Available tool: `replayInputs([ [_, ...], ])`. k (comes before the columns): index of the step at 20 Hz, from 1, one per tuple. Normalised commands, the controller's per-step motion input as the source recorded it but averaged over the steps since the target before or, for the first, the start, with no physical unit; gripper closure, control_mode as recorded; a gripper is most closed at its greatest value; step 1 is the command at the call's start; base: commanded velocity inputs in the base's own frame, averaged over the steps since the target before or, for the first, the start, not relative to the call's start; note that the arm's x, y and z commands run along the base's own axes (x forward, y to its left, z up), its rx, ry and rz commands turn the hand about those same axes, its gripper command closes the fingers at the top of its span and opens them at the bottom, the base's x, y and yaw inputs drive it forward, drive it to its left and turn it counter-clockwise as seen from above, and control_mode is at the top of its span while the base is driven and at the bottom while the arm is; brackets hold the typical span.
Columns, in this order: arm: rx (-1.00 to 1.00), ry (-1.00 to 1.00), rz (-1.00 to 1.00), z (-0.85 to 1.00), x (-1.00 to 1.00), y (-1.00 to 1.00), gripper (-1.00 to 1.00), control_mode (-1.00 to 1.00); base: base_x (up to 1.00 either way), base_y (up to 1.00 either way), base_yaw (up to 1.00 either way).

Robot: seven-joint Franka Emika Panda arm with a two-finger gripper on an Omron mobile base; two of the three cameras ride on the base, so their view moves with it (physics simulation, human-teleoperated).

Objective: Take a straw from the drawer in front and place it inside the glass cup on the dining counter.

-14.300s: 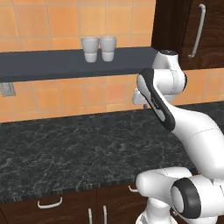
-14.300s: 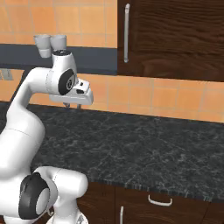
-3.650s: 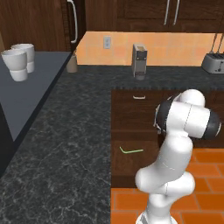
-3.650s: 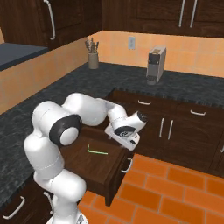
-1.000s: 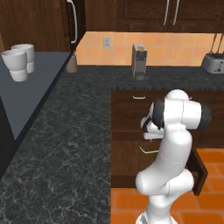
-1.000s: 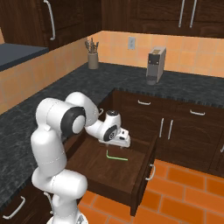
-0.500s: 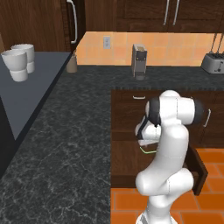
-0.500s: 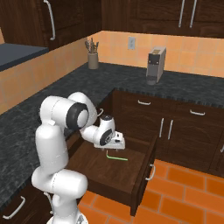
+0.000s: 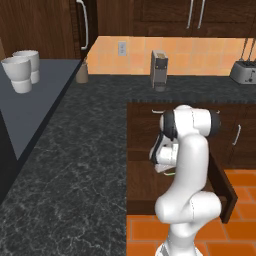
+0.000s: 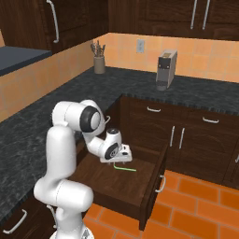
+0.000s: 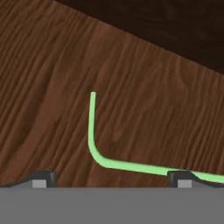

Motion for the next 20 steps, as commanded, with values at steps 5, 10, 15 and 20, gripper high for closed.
replayInputs([
  [5, 0.0, 0.01, 0.15, -0.33, 0.21, -0.01, -1.0, -1.0, 0.0, 0.0, 0.0],
  [10, 0.0, 0.01, 0.12, -0.31, 0.02, -0.07, -1.0, -1.0, 0.0, 0.0, 0.0],
  [15, 0.0, 0.02, 0.09, -0.41, 0.0, -0.02, -1.0, -1.0, 0.0, 0.0, 0.0],
  [20, 0.0, 0.01, 0.09, -0.49, 0.0, 0.0, 1.0, -1.0, 0.0, 0.0, 0.0],
])
